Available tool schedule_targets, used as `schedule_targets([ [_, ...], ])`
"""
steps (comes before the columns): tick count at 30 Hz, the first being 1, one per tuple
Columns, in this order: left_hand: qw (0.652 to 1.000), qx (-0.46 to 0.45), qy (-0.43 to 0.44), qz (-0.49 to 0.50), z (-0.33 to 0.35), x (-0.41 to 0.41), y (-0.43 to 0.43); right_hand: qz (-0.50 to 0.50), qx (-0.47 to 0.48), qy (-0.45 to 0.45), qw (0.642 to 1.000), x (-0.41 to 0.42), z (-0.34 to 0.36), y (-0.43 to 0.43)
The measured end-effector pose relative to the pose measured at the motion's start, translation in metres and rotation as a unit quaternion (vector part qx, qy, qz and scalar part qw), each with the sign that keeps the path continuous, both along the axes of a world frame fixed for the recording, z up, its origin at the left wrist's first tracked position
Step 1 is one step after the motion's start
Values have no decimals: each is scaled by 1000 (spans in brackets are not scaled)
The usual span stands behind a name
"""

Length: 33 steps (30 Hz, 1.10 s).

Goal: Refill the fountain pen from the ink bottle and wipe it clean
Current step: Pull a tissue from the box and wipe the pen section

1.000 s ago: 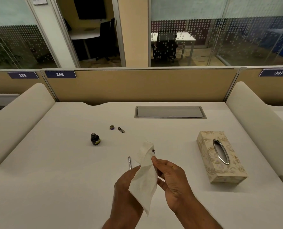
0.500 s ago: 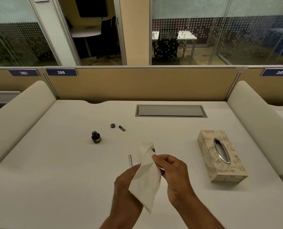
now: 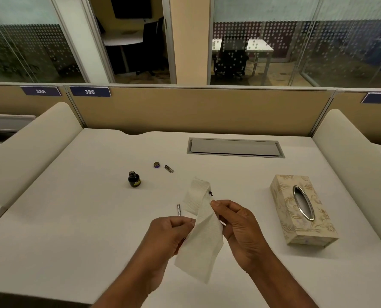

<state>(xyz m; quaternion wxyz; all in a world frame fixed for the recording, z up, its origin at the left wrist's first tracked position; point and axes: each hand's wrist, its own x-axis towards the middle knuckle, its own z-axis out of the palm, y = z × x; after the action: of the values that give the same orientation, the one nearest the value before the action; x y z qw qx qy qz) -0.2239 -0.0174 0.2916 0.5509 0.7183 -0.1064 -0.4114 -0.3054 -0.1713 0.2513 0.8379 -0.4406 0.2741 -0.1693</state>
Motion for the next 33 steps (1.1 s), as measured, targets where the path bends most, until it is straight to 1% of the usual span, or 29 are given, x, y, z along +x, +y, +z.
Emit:
schedule_targets([
  [4,993,-38,110,-2,4,4,5,48,2,-23,999,0,6,-3],
  [8,974,-79,212,18,7,6,9,86,-2,-32,996,0,7,-2],
  [14,943,-107,315,-3,15,10,16,133,20,-46,990,-1,13,-1],
  [17,939,-106,327,-19,14,11,19,135,22,-53,989,-1,13,0],
  [23,942,-102,320,-14,10,12,19,118,-16,-60,991,2,10,2],
  [33,949,-79,306,0,13,11,14,96,13,-68,993,0,0,4],
])
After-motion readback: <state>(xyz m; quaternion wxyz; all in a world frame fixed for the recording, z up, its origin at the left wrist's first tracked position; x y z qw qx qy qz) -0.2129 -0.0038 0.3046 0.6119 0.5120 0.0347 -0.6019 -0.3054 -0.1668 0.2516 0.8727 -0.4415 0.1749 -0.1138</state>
